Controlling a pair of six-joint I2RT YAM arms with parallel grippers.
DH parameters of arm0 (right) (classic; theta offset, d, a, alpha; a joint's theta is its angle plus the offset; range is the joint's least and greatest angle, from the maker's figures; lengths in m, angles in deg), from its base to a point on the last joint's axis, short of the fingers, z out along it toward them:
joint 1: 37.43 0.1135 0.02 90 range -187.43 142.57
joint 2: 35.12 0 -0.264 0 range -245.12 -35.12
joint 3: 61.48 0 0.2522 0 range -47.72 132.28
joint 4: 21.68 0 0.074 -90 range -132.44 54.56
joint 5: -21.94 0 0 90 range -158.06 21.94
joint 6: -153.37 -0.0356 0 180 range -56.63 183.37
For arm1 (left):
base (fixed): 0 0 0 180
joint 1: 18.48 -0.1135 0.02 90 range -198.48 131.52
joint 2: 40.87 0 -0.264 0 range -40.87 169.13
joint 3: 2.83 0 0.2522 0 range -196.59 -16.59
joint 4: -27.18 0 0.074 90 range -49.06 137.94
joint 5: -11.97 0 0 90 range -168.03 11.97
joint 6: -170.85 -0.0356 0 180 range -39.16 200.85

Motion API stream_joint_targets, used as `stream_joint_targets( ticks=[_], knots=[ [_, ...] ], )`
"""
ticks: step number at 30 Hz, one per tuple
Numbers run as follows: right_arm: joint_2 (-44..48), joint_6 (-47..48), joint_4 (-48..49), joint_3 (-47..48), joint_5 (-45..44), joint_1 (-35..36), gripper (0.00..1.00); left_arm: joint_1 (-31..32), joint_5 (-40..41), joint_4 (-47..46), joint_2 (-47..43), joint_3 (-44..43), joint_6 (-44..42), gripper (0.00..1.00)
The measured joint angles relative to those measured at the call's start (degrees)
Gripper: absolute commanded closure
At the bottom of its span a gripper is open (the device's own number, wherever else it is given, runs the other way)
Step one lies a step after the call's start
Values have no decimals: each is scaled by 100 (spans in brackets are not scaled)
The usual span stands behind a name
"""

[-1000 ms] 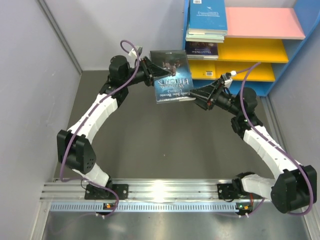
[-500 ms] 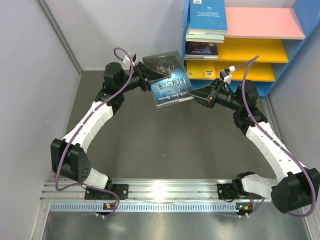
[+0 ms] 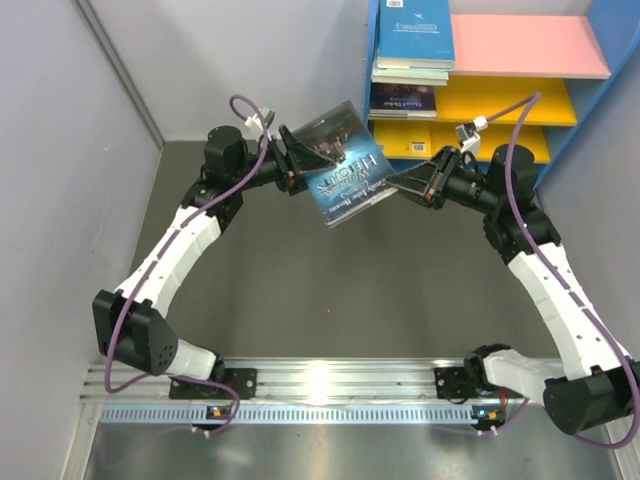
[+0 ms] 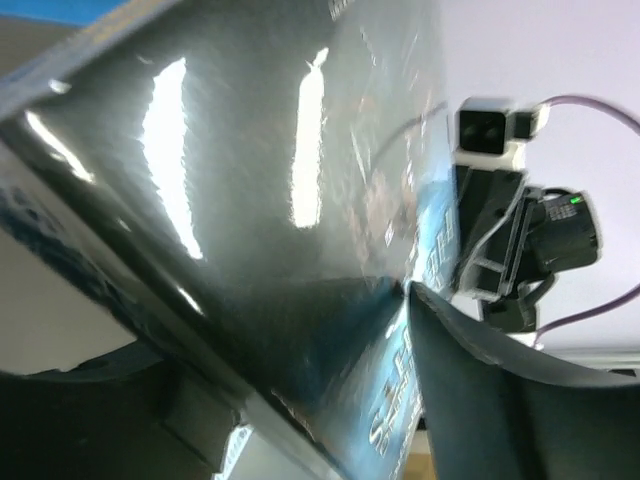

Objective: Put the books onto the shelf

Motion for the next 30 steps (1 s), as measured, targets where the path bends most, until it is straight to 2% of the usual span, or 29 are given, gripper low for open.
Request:
stream_joint_targets(
  ticks=[3,4,9,18,25,30],
  knots=[
    [20,105,-138,107,-98,-76,100,-17,-35,315,-92,68,-304,4],
    [20,149,-184,149,-127,-107,100,-28,-35,435,-133,90,-391,2],
    [17,289,-382,444,-181,-275,100,-284,17,981,-461,170,-702,2],
    [-258,138,-352,1342,168,-730,100,-1237,560,1821,-1285,361,-1075,1],
    [-1086,-885,807,2374,739,-1541,100,-1248,772,2065,-1314,448,-1128,1],
    [-1858,-1906,2046,3292,870,-2396,100,-1257,824,2087,-1224,428,-1145,1]
  ],
)
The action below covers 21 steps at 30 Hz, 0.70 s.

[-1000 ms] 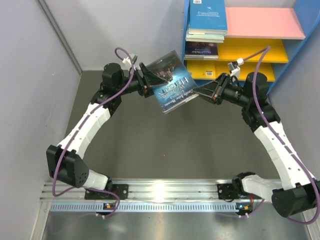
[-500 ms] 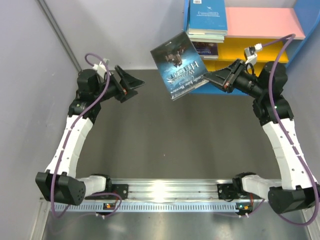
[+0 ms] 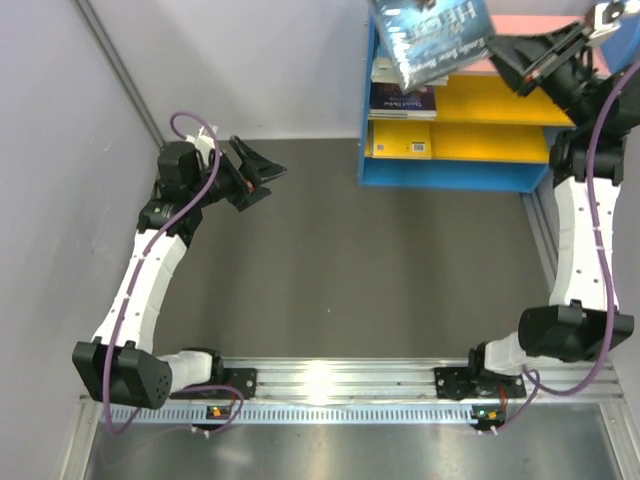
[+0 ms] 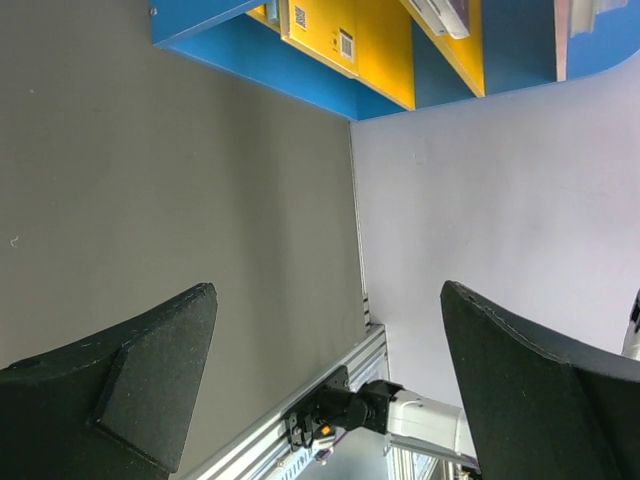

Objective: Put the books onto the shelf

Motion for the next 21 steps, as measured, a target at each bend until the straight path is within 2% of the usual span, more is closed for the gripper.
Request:
stream_joint_targets(
  ticks=[6,10,17,21],
  knots=[
    [-922,-562,691,1064,-221,-535,100,-2,7,109,352,-192,-20,1],
    [-1290,-535,728,1261,-463,-564,100,-9,4,227,570,-415,-55,2],
    [-1687,216,-162,1327,-994,-439,100,-15,-17,238,734,-525,-61,2],
    [-2092,723,-769,1720,-1580,-68,100,-15,-85,267,748,-525,-61,2]
  ],
)
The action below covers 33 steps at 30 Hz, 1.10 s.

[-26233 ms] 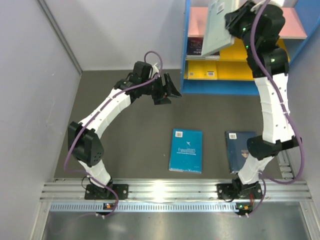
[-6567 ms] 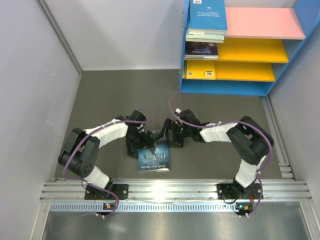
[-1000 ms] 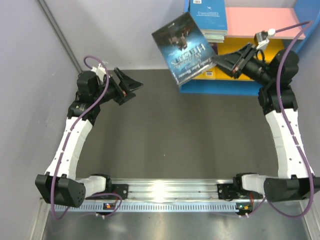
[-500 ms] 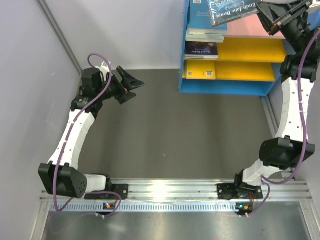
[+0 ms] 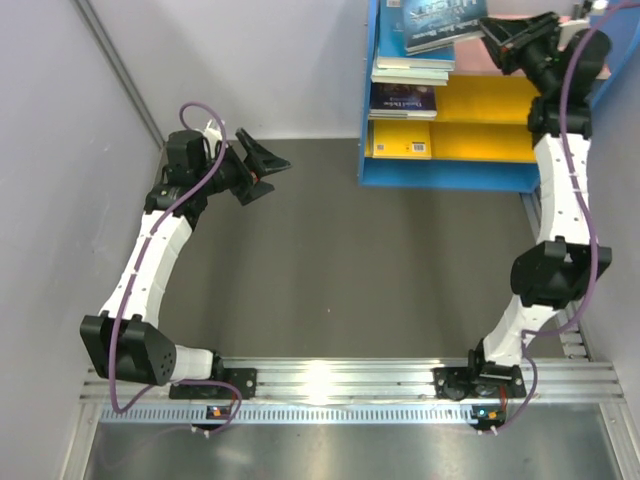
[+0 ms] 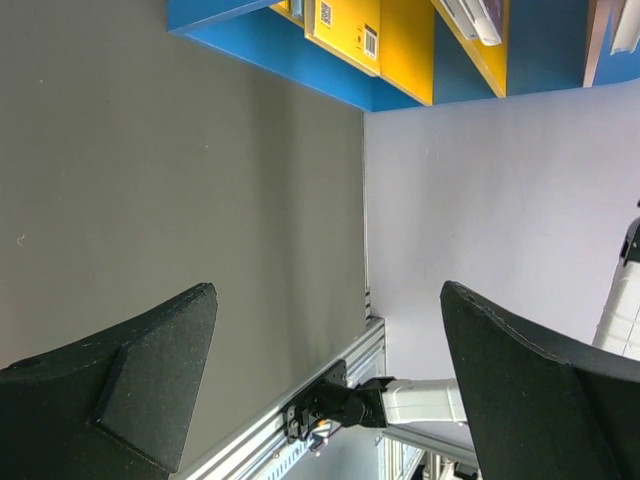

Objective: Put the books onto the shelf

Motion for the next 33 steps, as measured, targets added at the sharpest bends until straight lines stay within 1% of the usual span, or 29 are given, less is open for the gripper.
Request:
stream_joint_targets(
  ticks=[4,7,10,12,13,14,17,19,20,22,25,26,31,33],
  knots=[
    [-369,289,-455,289,-555,654,100,0,-31,26,-2,0,0,2],
    [-404,341,-654,291,-973,1067,100,-4,-44,83,-4,0,-15,2],
    [-400,424,-686,326,-1178,1145,100,-20,-44,160,-22,0,-66,2],
    [-398,439,-684,326,-1270,1143,96,-33,-44,225,-74,2,-85,2],
    [-398,446,-691,323,-1307,1143,92,-39,-44,249,-109,2,-87,2],
    [-393,463,-706,321,-1331,1143,77,-44,-46,264,-140,2,-87,2],
    [-367,581,-706,308,-1327,1156,50,-44,-46,273,-238,2,-87,2],
    [-306,704,-706,302,-1322,1180,45,-44,-46,269,-284,2,-85,2],
    [-254,765,-706,295,-1287,1182,39,-46,-46,271,-293,4,-85,2],
    [-153,879,-796,273,-1252,1196,33,-46,-46,269,-302,7,-85,2],
    [-70,1003,-918,273,-1163,1198,27,-48,-46,267,-302,42,-85,2],
    [-50,1045,-966,273,-1134,1198,23,-48,-46,267,-302,59,-85,2],
    [20,1134,-1172,271,-938,1180,17,-48,-46,271,-302,92,-83,2],
    [70,1143,-1200,225,-833,1163,11,-48,-46,267,-304,92,-83,2]
  ],
)
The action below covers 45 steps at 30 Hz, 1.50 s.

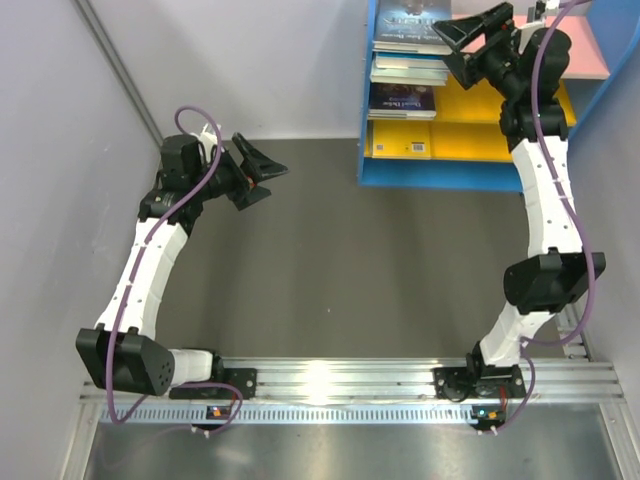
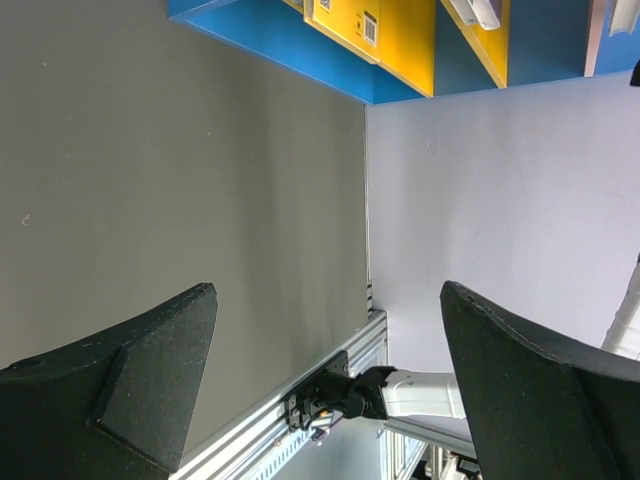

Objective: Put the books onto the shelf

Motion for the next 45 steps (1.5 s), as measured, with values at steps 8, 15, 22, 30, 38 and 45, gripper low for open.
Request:
stream_joint_targets(
  ticks=[8,15,22,30,38,45],
  knots=[
    [422,140,-192,-378,699,-31,0,0,2,-4,0,2,11,2],
    [549,227,-251,-623,1410,-55,0,0,24,-7,4,0,22,2],
    [636,260,-319,-684,1932,-232,0,0,26,-4,26,-4,44,2],
    [1528,629,-348,-1272,2221,-1373,77,0,20,-2,122,-92,57,2],
    [1248,573,-92,-452,1762,-1753,100,0,22,-4,302,-144,114,2],
    [-214,1102,-459,1064,573,-1547,100,0,26,-11,302,-144,155,2]
  ],
)
